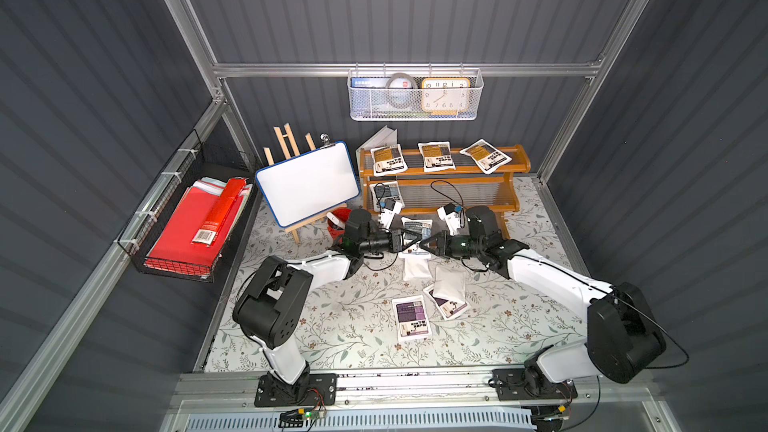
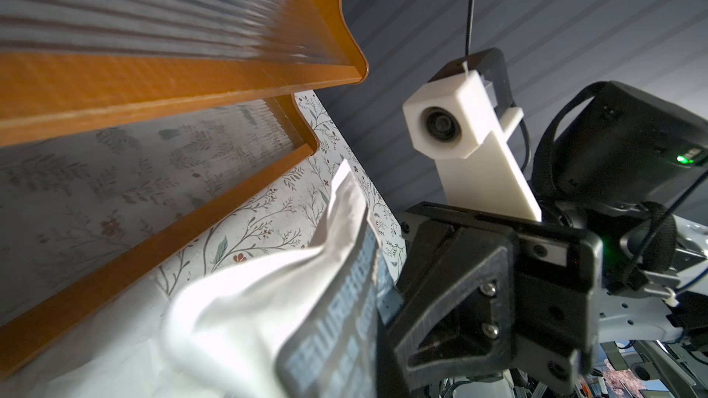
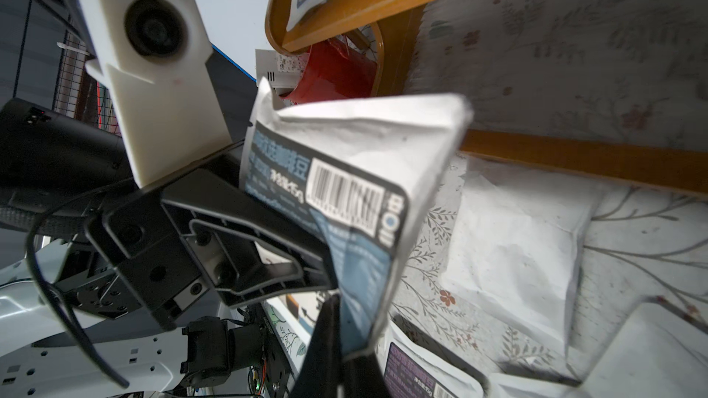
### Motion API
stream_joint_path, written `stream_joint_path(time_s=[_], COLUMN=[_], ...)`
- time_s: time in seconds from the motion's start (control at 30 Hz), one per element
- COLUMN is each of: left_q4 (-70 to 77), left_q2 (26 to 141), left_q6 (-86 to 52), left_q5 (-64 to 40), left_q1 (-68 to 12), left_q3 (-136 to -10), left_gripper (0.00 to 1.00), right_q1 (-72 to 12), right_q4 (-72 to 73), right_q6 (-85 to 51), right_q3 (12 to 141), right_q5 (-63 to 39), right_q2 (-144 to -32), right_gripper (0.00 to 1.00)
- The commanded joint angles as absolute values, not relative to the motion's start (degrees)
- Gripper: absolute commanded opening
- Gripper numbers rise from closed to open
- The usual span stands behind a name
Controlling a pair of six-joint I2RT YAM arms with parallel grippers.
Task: Place the bagged coffee beans on the shelf by color
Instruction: Place the bagged coffee beans on the shelf.
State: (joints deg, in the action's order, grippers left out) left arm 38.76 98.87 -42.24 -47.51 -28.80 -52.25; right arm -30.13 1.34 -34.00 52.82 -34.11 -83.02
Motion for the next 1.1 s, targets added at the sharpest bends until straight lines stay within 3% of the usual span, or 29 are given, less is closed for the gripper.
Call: stream_joint_path(time_s=[0.0, 0.1, 0.23, 0.47, 1.07], left_q4=[35.6, 33.2, 31.7, 35.6, 47.4], left_q2=[96.6, 96.2, 96.5, 97.3, 96.9], left_q6=[-40.7, -41.9, -46.4, -53.0, -61.0], left_q5=[-43.7, -36.4, -26.1, -21.8, -22.8], left_q1=[-28.8, -28.8, -28.8, -28.8, -29.3], left_q3=[-54.4, -55.8, -58.0, -58.4, -54.7], left_gripper=[0.00, 0.00, 0.00, 0.00, 0.00], right_q1=[-30.4, -30.5, -30.5, -30.7, -32.2], right_q4=[1.3, 3.0, 9.6, 26.0, 35.4], right_q6=[-34.3, -37.1, -44.1, -58.6, -62.0], right_q3=[54.7, 54.4, 51.1, 41.7, 42.8], right_q5=[-32.7, -29.5, -24.5, -19.1, -21.9], right_q2=[-82.8, -81.6, -78.9, -75.3, -80.5], right_gripper=[0.27, 0.45, 0.54, 0.55, 0.50])
